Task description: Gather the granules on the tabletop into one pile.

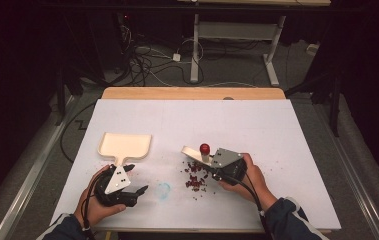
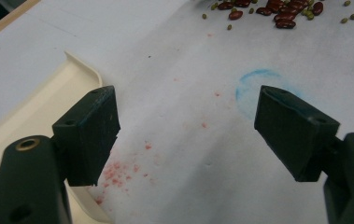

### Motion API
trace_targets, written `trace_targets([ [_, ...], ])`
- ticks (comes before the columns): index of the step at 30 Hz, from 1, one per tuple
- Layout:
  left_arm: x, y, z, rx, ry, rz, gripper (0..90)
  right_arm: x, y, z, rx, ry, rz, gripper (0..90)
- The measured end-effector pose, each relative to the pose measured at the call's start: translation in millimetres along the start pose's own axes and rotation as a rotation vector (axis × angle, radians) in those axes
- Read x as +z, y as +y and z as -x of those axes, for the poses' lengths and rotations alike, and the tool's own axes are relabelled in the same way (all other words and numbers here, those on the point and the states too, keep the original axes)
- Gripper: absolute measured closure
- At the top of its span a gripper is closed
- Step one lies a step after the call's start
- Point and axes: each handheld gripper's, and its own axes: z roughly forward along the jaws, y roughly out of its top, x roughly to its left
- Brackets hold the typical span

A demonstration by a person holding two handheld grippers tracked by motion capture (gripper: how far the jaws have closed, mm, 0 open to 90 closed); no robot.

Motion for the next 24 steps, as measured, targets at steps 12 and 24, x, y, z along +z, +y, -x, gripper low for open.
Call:
trace_targets([
  [12,-8.6,-2.8,-6.1,-0.04,0.037,0.041,19.9,-42.9,17.5,-9.1,0.098,0.104,0.14,67.9],
  [24,-16.1,-10.5,-20.1,-0.093,0.08,0.059,19.2,-28.5,20.9,-61.1,0.14,0.406,0.071,67.9],
])
